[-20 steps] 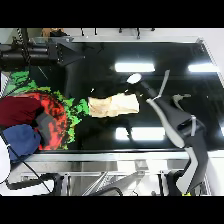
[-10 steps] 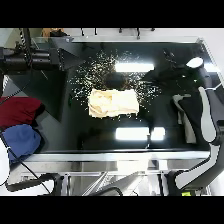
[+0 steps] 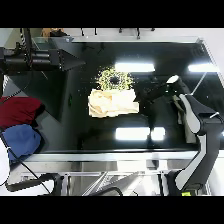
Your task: Fold the shirts.
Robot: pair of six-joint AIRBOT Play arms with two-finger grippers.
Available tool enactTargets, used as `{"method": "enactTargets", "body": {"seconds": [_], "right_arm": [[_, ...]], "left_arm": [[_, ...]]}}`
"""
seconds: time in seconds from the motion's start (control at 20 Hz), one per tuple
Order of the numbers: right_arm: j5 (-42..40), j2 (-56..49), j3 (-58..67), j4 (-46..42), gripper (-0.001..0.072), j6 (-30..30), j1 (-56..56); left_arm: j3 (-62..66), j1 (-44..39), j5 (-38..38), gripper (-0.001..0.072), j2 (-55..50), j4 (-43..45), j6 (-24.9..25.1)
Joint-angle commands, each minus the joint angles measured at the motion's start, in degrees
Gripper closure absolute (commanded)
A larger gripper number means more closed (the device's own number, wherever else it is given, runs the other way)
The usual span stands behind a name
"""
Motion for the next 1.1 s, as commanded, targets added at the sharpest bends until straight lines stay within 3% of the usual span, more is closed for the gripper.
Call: {"method": "enactTargets", "body": {"seconds": [0.0, 0.05, 0.1, 0.2, 0.25, 0.35, 0.5, 0.7, 0.85, 1.05], "right_arm": [[-3.7, -2.5, -0.2, -0.7, 0.0149, -1.5, 4.8], [-4.0, -2.5, 0.1, 0.0, 0.0208, -2.1, 5.5], [-4.0, -2.5, 0.5, 1.6, 0.0394, -3.0, 5.7], [-3.5, -2.1, 1.8, 5.7, 0.0439, -4.4, 5.6], [-3.2, -1.2, 3.0, 6.7, 0.0496, -4.9, 5.4], [-1.8, 1.7, 6.2, 6.8, 0.0682, -4.9, 5.2], [-1.7, 8.3, 14.2, 6.9, 0.0688, -3.8, 3.1], [-4.0, 14.6, 27.9, 4.9, 0.0689, 5.1, -6.0], [-7.8, 18.3, 28.8, 4.7, 0.0688, 10.4, -16.3], [-7.1, 19.0, 28.6, -2.8, 0.0689, 14.1, -29.9]], "left_arm": [[0.0, 0.0, -0.3, 0.0689, 0.0, 0.0, 0.0], [0.0, 0.0, -0.3, 0.0690, 0.0, 0.1, 0.0], [0.0, 0.0, -0.3, 0.0690, 0.0, 0.1, 0.0], [0.0, 0.0, -0.4, 0.0690, 0.0, 0.1, 0.0], [0.0, 0.0, -0.4, 0.0690, 0.0, 0.1, 0.0], [0.0, 0.0, -0.7, 0.0690, 0.0, 0.1, 0.0], [0.0, -0.3, -2.0, 0.0690, 0.0, 0.1, 0.0], [0.0, -1.7, -2.3, 0.0690, 0.0, 0.1, 0.0], [0.0, -3.2, -2.3, 0.0690, 0.0, 0.1, 0.1], [0.0, -5.0, -2.4, 0.0689, 0.0, 0.2, 0.1]]}}
